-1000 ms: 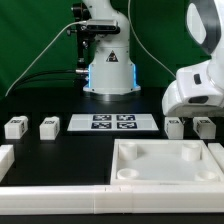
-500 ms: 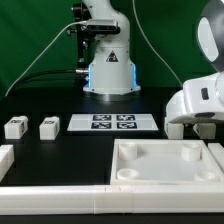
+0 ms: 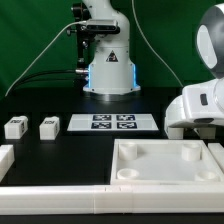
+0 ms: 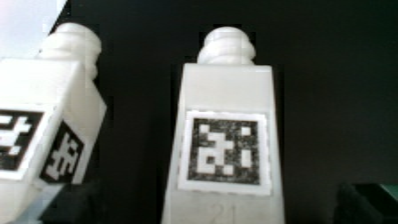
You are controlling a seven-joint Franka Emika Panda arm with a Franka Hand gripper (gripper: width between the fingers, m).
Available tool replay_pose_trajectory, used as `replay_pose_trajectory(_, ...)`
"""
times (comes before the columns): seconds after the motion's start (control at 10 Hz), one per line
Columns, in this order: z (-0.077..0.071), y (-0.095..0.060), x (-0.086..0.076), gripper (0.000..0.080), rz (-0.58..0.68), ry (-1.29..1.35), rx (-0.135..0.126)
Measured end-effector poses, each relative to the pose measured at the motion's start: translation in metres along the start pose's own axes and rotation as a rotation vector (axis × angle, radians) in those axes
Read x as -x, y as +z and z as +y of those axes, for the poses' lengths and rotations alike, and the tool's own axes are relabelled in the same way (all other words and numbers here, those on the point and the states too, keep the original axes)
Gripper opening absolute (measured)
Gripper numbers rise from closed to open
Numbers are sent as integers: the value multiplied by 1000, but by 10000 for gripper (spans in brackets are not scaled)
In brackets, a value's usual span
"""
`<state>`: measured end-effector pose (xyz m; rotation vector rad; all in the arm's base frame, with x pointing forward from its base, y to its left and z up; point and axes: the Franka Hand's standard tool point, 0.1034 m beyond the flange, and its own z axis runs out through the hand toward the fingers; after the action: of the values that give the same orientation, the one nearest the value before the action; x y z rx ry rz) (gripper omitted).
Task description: Assemble one leg
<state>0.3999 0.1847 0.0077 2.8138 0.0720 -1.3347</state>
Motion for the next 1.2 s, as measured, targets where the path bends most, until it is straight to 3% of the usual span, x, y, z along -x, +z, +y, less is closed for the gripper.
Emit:
replay_pose_trajectory(0.4, 0, 1, 0, 615, -2, 0, 1)
replay_pose_trajectory(0.5, 0, 2, 0, 431, -3, 0, 1)
replay_pose_trajectory(0.6, 0, 2, 0, 431, -3, 0, 1)
replay_pose_trajectory(0.7, 0, 2, 0, 290, -3, 0, 1)
replay_pose_trajectory(1.2, 2, -5, 2, 290, 1, -4, -1)
